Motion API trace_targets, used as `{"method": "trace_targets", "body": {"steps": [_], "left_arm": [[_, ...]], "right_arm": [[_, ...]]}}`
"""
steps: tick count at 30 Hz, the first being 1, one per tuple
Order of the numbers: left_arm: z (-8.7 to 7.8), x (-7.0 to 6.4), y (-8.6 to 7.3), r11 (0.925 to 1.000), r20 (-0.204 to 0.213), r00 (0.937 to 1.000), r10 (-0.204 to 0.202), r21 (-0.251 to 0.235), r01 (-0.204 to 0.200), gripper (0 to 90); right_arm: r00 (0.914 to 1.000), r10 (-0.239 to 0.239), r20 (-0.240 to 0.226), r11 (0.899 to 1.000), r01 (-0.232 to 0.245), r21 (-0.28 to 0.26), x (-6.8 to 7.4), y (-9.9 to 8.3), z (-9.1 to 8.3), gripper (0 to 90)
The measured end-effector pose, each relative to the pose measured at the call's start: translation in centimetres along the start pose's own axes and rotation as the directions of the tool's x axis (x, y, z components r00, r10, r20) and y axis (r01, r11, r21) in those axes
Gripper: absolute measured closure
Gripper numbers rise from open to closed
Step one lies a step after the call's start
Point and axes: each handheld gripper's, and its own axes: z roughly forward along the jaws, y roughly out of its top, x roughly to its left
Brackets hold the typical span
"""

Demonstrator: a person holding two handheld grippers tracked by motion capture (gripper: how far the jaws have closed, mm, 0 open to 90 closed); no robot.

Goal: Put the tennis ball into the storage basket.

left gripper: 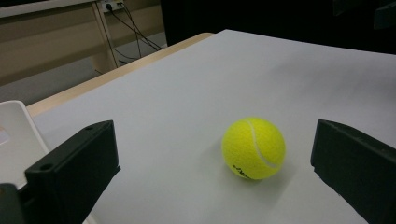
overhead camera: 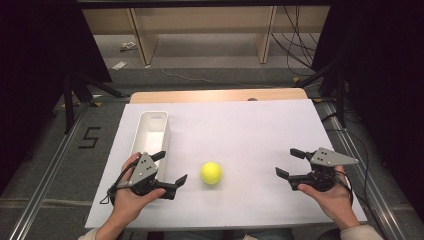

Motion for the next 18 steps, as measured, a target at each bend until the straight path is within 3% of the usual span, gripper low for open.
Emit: {"method": "trace_targets", "body": {"steps": [18], "left_arm": [[0.1, 0.1, 0.0, 1.0, 0.003, 1.0, 0.001, 0.004, -0.001, 0.5]], "right_arm": [[0.9992, 0.01, -0.038, 1.0, -0.01, -0.004, 1.1, 0.6, 1.2, 15.3]]}}
